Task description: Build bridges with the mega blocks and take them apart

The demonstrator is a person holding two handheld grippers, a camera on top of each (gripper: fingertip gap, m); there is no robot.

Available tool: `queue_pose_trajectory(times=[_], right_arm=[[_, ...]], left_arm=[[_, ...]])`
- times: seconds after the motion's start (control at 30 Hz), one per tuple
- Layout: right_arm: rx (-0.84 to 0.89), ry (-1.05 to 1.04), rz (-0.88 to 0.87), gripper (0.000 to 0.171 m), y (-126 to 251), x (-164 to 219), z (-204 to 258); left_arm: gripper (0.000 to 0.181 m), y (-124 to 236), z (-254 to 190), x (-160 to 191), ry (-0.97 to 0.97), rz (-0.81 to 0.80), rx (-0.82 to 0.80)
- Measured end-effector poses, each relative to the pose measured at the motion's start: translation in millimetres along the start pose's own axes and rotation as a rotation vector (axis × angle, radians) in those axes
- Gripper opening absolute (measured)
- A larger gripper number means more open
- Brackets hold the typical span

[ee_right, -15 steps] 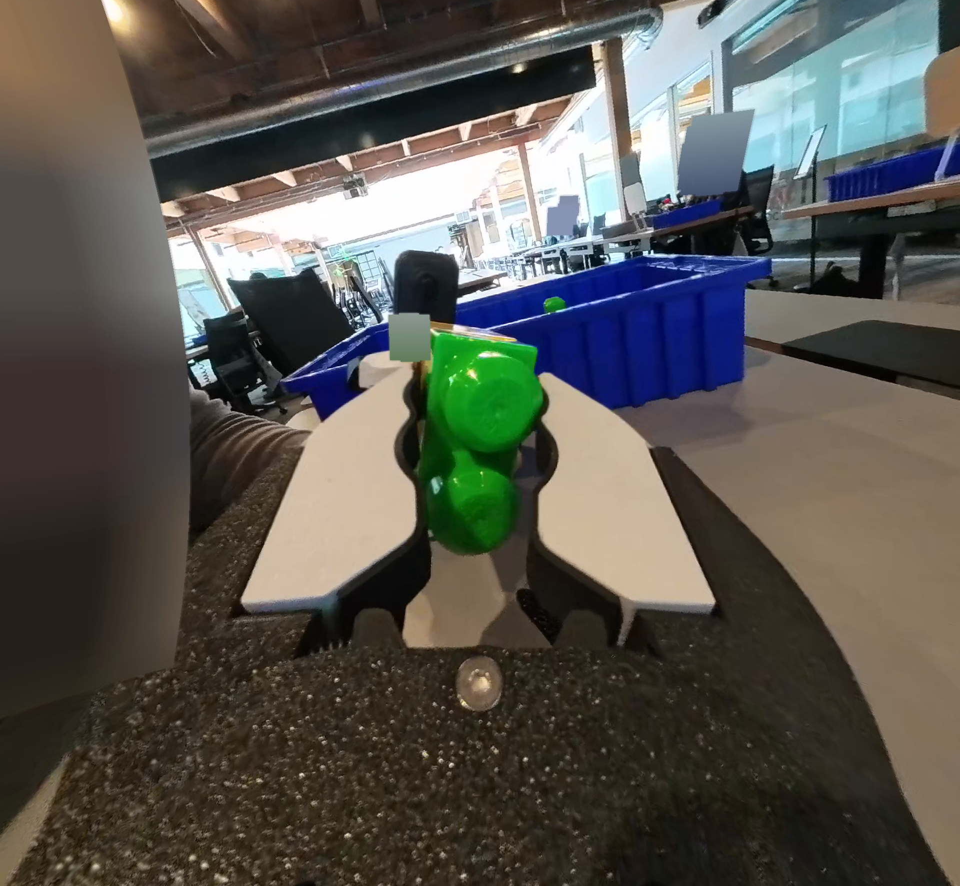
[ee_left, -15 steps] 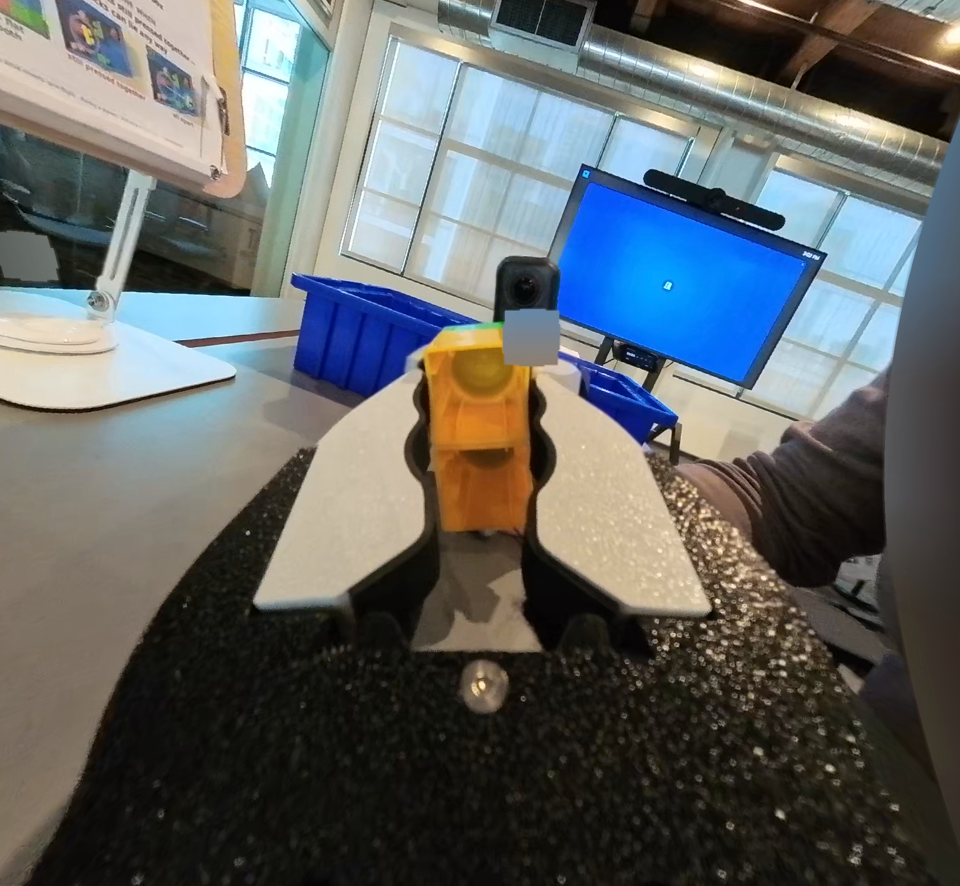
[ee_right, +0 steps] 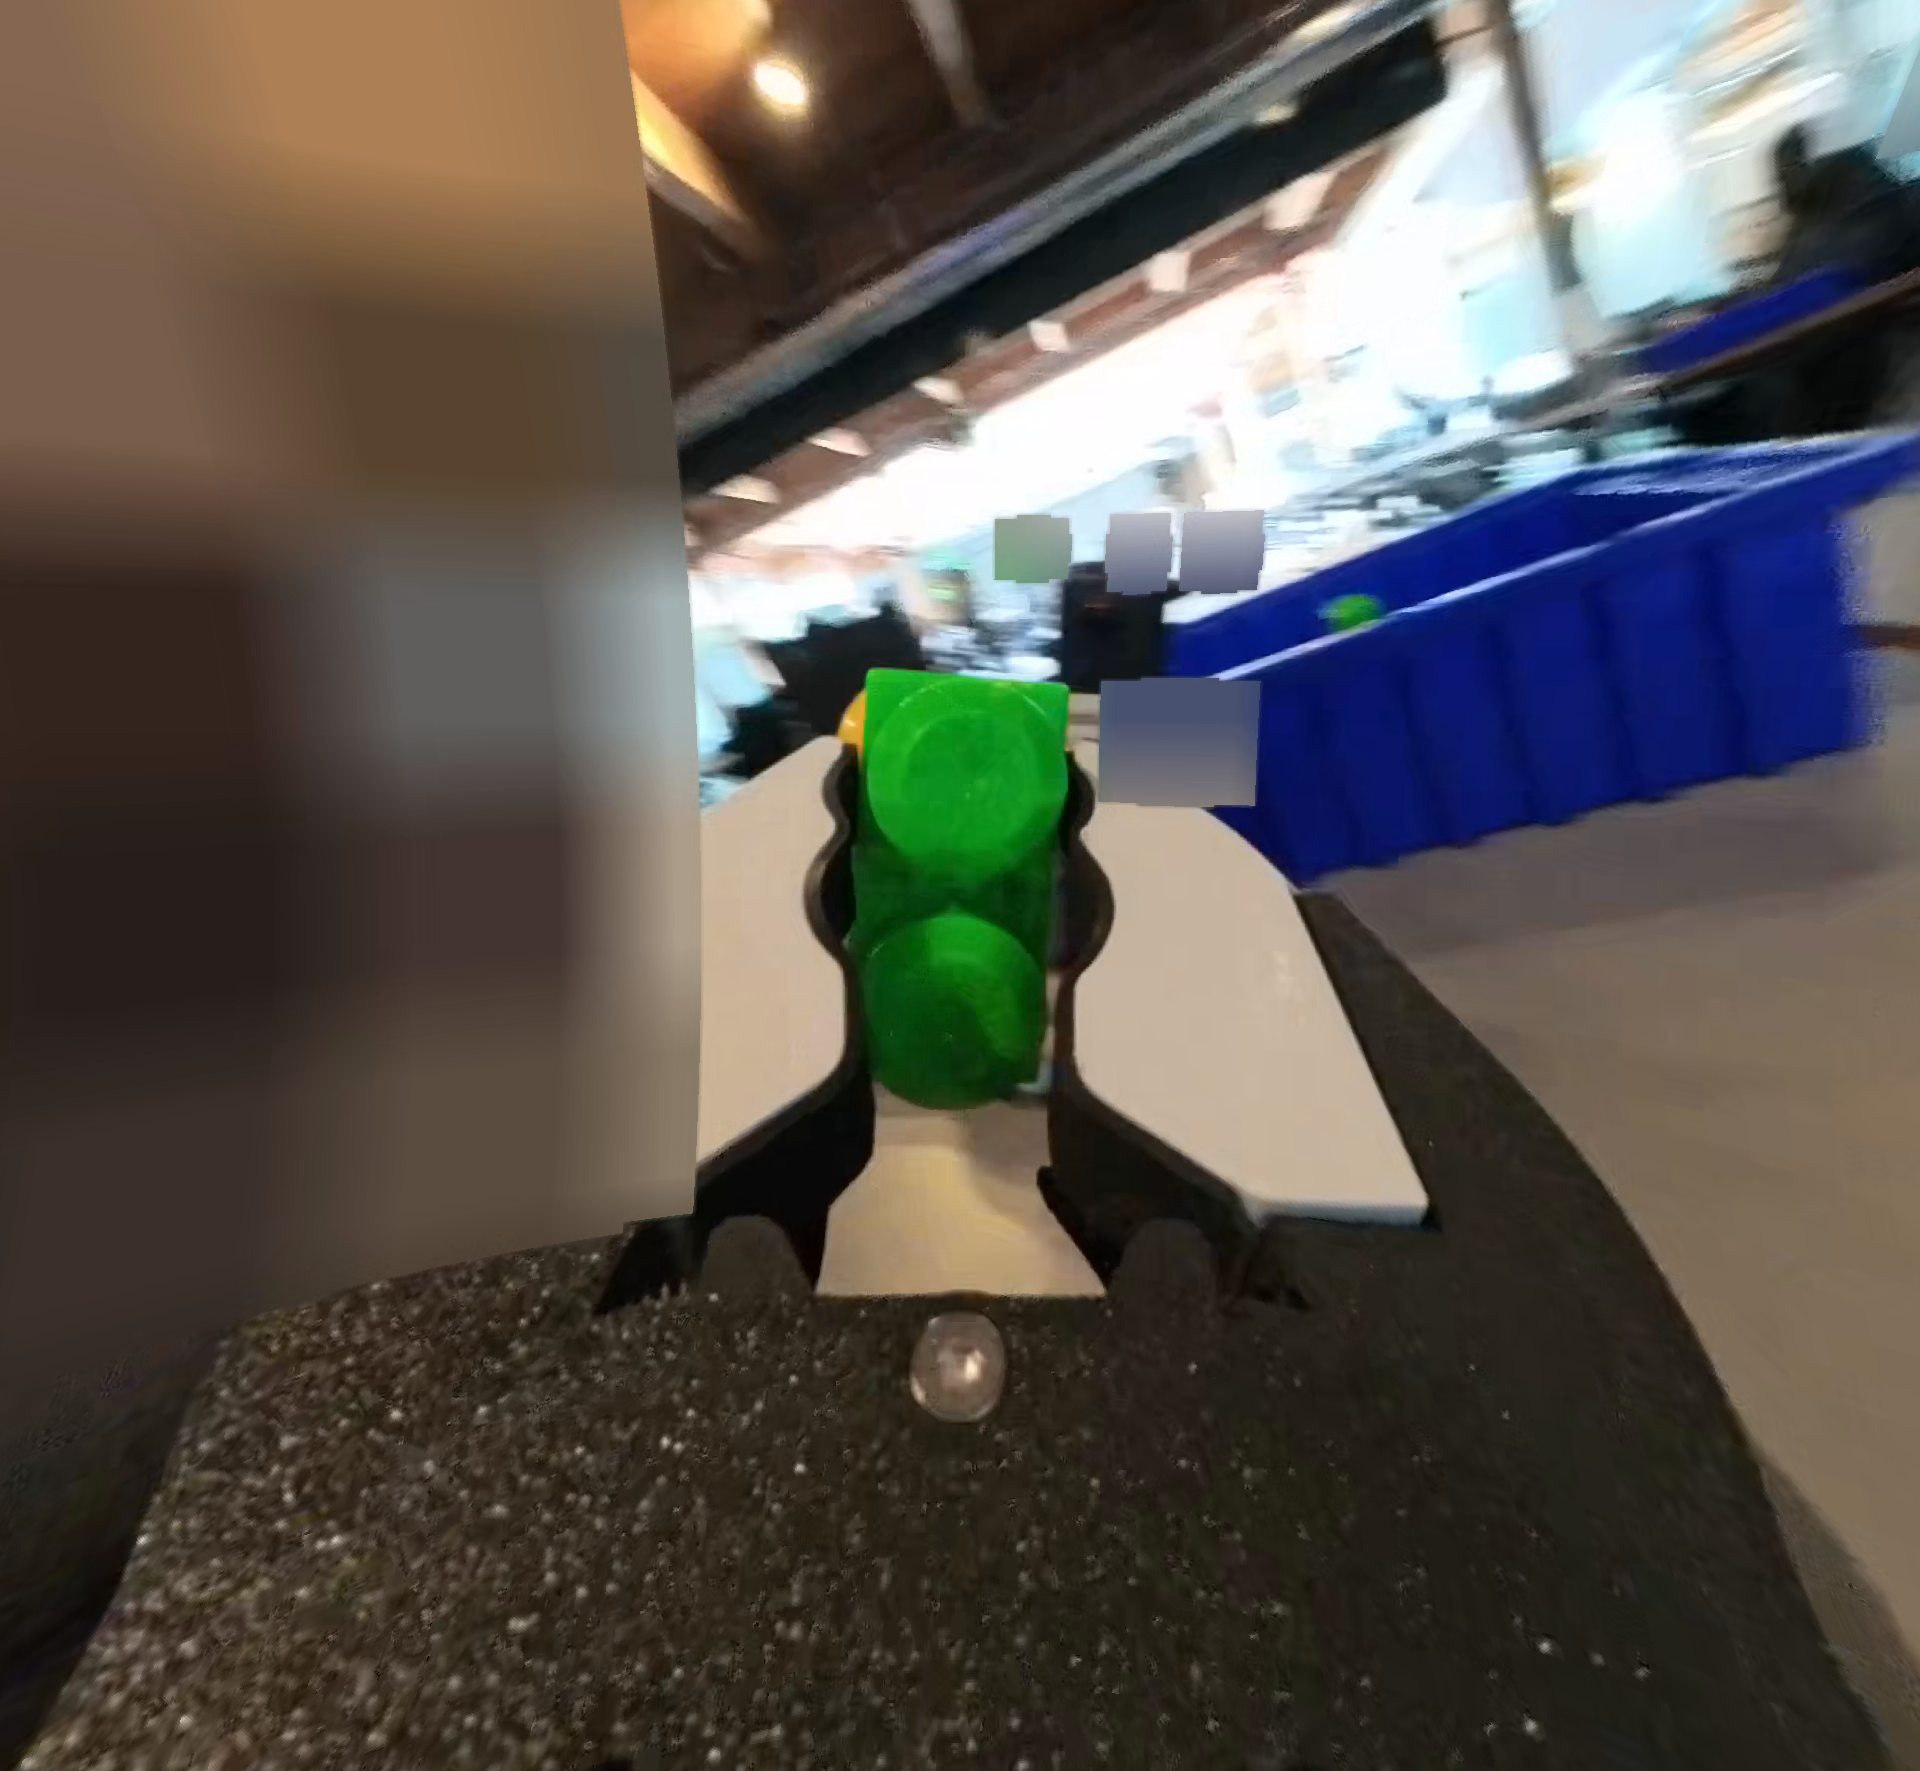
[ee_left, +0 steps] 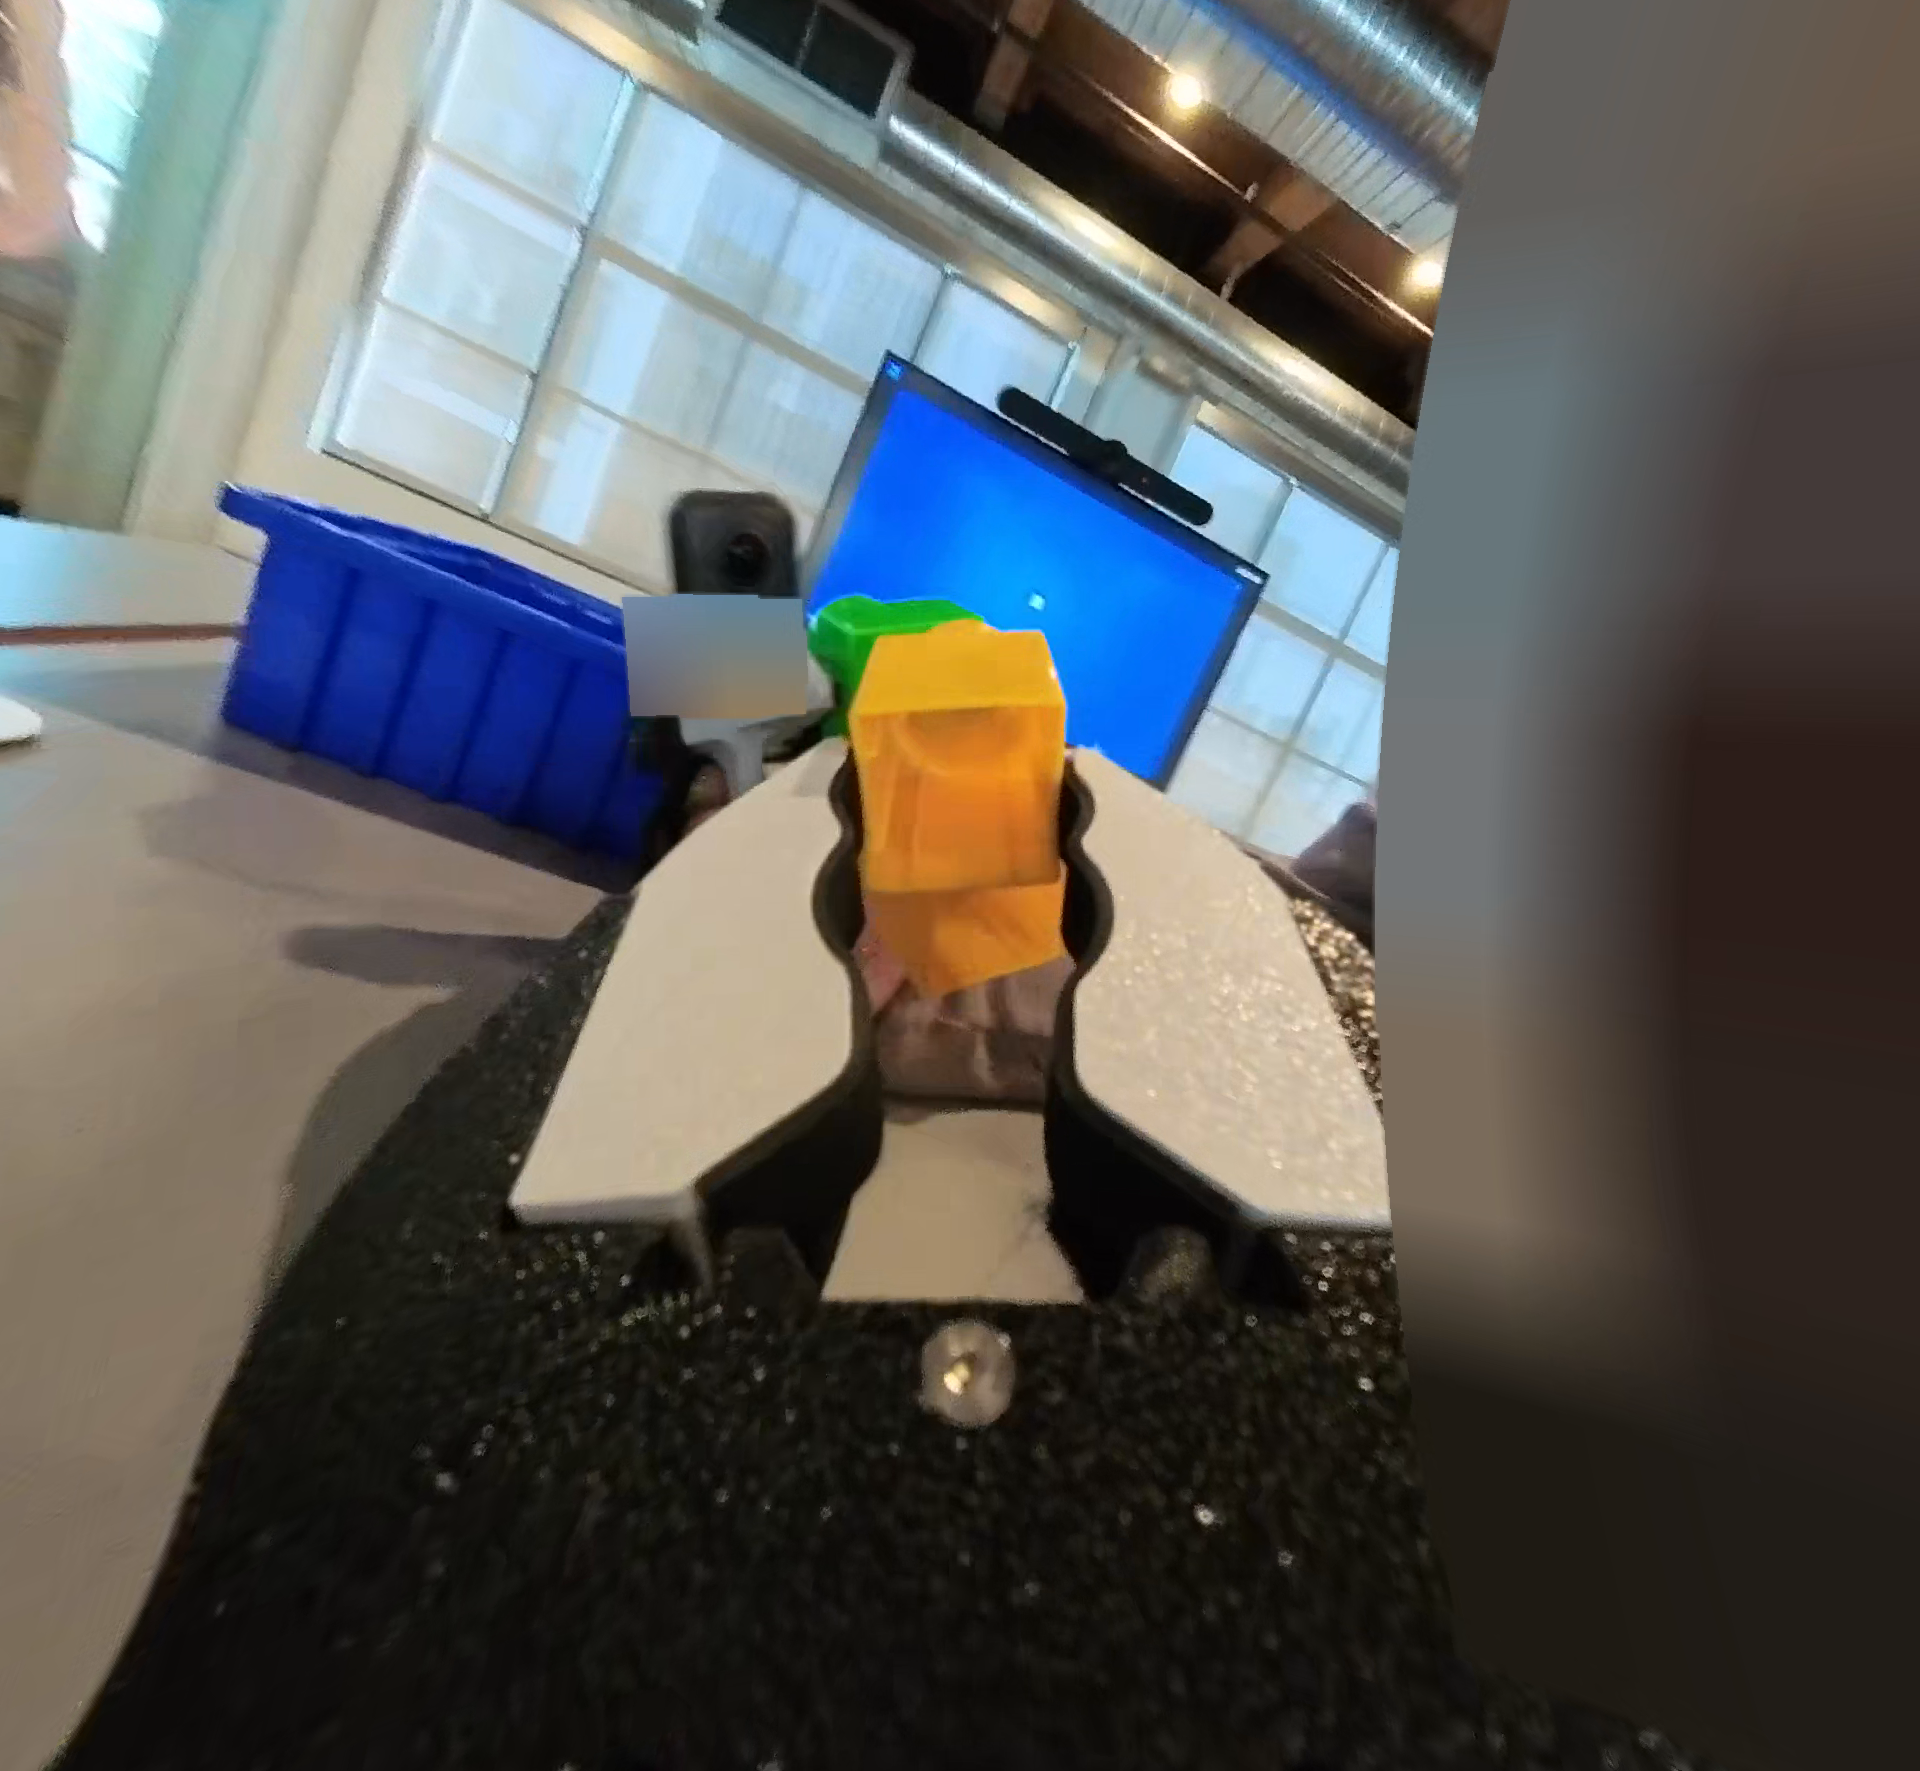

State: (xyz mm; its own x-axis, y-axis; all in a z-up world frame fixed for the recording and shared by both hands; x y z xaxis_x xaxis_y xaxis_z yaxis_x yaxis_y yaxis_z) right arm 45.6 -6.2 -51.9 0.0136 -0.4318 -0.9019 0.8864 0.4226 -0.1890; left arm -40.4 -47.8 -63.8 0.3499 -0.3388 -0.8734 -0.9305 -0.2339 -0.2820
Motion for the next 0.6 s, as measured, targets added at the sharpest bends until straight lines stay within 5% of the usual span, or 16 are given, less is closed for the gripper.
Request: queue_pose_trajectory(times=[0.03,0.17,0.27,0.33,0.5,0.6], right_arm=[[0.121,0.050,0.013,0.037,2,-3,-4],[0.697,0.188,0.257,0.036,23,1,-35],[0.899,0.169,0.527,0.037,33,17,-51],[0.942,0.111,0.658,0.038,35,31,-59],[0.814,0.043,0.579,0.051,28,34,-57],[0.752,0.108,0.465,0.079,25,21,-49]], left_arm=[[0.035,3,2,-2,-0.021,-0.018,-0.038],[0.035,6,9,-4,-0.163,-0.022,-0.207],[0.035,3,10,-2,-0.249,-0.006,-0.290],[0.035,3,11,-4,-0.296,-0.029,-0.330],[0.035,8,11,-9,-0.294,-0.090,-0.339],[0.036,9,10,-11,-0.281,-0.123,-0.325]])
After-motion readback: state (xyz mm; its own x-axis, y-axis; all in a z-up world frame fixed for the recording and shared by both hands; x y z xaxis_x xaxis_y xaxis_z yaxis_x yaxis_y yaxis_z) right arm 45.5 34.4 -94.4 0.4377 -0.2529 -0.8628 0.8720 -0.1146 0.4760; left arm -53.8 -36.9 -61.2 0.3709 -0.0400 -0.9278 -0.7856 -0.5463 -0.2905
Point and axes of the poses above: each gripper's, where its closed fingertips meet, y back along the fingers, x out of its underside, z = x × y across the jaws, the point moved 4 cm from there along y, back along the fingers, and after that the axes turned 8 degrees about z, right-handed, at the moved point
